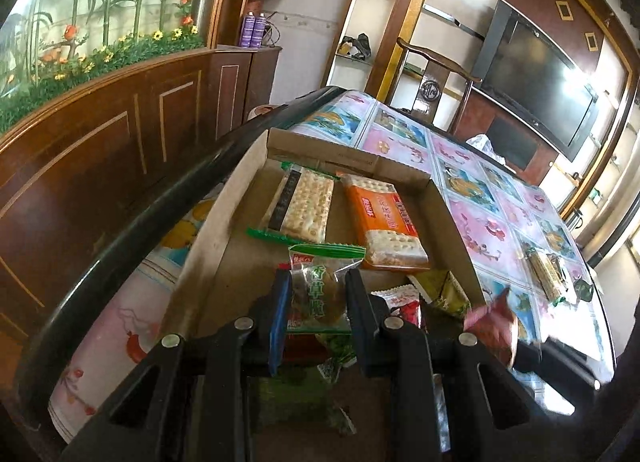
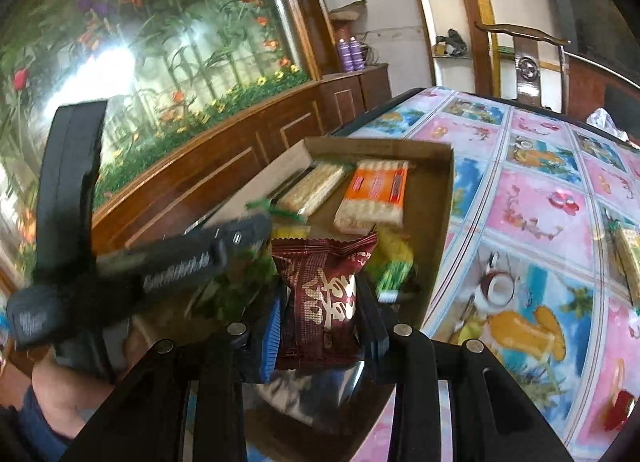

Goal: Organize snacks
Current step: 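Lower both packets into the box and open both grippers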

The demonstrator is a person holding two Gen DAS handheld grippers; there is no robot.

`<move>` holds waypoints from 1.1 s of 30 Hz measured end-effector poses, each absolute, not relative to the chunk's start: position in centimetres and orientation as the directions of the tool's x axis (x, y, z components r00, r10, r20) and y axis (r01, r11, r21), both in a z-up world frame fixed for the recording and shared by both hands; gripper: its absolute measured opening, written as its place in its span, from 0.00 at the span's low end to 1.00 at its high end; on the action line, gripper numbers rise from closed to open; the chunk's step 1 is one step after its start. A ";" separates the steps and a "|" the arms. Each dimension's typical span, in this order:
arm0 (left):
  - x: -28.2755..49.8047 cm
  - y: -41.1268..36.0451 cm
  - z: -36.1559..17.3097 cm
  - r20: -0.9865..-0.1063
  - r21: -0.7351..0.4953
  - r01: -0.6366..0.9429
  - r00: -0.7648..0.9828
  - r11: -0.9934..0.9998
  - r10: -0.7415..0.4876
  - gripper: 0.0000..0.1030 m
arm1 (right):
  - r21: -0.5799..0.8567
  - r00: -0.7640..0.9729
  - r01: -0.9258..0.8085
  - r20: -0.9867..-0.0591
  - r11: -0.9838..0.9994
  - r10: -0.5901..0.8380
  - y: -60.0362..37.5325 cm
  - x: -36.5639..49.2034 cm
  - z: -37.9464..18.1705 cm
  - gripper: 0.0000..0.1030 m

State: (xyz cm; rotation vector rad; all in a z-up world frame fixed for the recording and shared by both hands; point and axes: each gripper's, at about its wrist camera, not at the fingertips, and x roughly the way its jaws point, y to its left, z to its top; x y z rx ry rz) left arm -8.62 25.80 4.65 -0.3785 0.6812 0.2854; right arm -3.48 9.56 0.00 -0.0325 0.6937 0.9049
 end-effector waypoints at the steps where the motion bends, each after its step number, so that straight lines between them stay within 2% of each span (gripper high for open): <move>1: -8.4 25.8 4.8 -0.656 -0.244 -0.371 0.743 0.896 0.129 0.26 | 0.263 0.424 -0.723 -0.561 0.639 0.711 9.7 -3.0 0.3 0.36; 5: -7.1 25.7 5.1 -0.672 -0.201 -0.363 0.727 0.910 0.141 0.26 | 0.277 0.440 -0.687 -0.577 0.672 0.688 11.1 -0.8 0.7 0.36; 13: -6.6 26.1 4.8 -0.676 -0.202 -0.368 0.723 0.908 0.143 0.26 | 0.343 0.377 -0.647 -0.632 0.681 0.677 12.3 1.8 -0.4 0.35; 22: -6.7 25.9 4.7 -0.675 -0.201 -0.375 0.722 0.905 0.150 0.26 | 0.350 0.363 -0.663 -0.623 0.662 0.693 12.0 1.4 -0.4 0.37; 33: -7.3 26.6 4.9 -0.681 -0.239 -0.391 0.720 0.889 0.133 0.38 | 0.376 0.353 -0.671 -0.596 0.639 0.721 11.6 1.1 -0.2 0.43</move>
